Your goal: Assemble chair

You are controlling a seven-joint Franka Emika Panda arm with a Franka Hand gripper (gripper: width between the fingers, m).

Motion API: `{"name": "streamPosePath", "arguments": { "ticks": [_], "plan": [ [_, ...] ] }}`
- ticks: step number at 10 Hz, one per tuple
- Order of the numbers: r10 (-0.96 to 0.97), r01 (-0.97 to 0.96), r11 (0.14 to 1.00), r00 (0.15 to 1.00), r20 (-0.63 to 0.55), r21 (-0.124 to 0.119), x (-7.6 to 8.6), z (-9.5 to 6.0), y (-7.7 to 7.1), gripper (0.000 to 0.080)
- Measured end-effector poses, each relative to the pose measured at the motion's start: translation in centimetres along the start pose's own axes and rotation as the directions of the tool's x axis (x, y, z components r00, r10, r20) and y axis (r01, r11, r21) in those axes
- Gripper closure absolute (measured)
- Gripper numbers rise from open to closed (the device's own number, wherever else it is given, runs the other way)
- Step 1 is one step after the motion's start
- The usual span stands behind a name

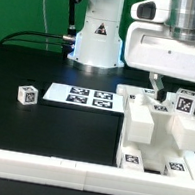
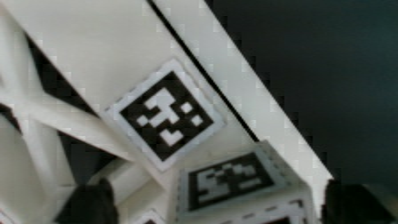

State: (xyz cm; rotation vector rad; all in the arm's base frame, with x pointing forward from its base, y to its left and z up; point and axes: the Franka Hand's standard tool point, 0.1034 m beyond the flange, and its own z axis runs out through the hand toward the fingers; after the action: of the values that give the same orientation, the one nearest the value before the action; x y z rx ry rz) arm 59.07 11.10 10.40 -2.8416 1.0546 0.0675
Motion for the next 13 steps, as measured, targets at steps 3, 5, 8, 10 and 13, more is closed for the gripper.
{"name": "streamPosePath", "arguments": {
  "ticks": [3, 5, 8, 10, 13],
  "plan": [
    [0.187, -0.187, 0.982, 0.982, 0.000, 0.001, -0.04, 0.03, -0.04, 0.0525],
    [0.381, -0.381, 0.924, 0.924, -0.001, -0.001, -0.28, 0.16, -0.22, 0.0525],
    [0.751, -0.751, 0.660, 0.660, 0.005, 0.005, -0.02, 0.20, -0.12, 0.0528],
    [0.859, -0.859, 0.511, 0.512, 0.019, 0.036, 0.25, 0.22, -0.41, 0.0528],
    [0.936, -0.936, 0.348, 0.351, 0.037, 0.052, 0.24, 0.18, -0.42, 0.0528]
  ]
}}
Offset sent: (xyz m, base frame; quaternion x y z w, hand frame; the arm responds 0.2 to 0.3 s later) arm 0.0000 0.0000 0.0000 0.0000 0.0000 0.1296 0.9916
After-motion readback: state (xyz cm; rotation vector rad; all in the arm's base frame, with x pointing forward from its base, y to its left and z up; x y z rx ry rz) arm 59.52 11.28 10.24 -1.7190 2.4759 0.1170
